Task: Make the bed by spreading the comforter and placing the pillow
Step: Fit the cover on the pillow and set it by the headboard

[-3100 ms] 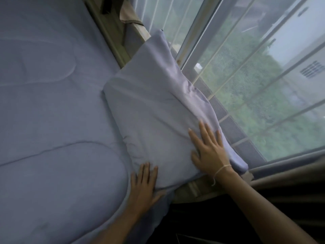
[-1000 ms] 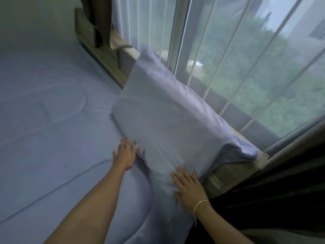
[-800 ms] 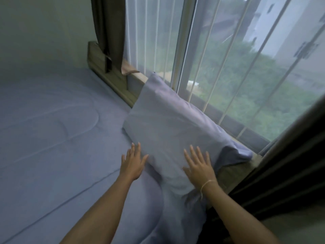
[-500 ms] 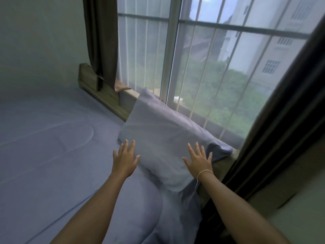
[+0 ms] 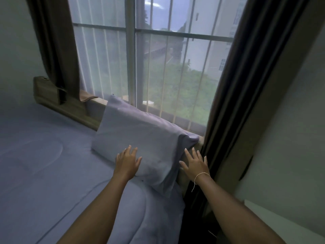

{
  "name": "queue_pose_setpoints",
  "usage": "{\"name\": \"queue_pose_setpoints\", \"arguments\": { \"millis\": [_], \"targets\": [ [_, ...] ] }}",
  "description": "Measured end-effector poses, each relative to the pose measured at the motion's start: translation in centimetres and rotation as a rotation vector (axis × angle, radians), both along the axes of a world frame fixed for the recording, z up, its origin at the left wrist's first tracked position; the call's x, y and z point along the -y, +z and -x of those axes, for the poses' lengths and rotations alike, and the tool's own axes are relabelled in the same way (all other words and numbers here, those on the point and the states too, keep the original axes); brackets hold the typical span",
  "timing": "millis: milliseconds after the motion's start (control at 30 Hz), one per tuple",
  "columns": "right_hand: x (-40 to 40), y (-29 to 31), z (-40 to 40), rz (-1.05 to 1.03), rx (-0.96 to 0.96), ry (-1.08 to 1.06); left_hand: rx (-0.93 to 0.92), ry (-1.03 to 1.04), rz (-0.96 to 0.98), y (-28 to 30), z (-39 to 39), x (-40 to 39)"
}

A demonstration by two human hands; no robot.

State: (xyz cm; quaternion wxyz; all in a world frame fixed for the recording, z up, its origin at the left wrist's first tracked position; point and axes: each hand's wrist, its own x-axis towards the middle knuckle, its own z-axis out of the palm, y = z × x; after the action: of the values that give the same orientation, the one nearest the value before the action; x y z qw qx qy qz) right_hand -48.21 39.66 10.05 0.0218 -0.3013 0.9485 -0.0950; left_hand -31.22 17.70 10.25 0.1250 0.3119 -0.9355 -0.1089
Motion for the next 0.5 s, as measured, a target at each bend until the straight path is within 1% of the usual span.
{"name": "queue_pose_setpoints", "arguments": {
  "millis": [133, 333, 400, 500],
  "targets": [
    [-4.9, -0.2, 1.0, 0.029, 0.046, -0.042, -0.024, -0.099, -0.035, 0.2, 2.9, -3.0],
    [-15.1, -0.6, 1.9, 0.033, 0.091, -0.19, -0.112, -0.281, -0.121, -0.2, 7.3, -10.3],
    [-18.9, -1.3, 1.9, 0.049, 0.084, -0.258, -0.1, -0.331, -0.159, -1.0, 8.4, -13.1],
    [-25.5, -3.1, 1.6, 0.035, 0.114, -0.326, -0.027, -0.397, -0.168, -2.9, 10.1, -18.1]
  ]
}}
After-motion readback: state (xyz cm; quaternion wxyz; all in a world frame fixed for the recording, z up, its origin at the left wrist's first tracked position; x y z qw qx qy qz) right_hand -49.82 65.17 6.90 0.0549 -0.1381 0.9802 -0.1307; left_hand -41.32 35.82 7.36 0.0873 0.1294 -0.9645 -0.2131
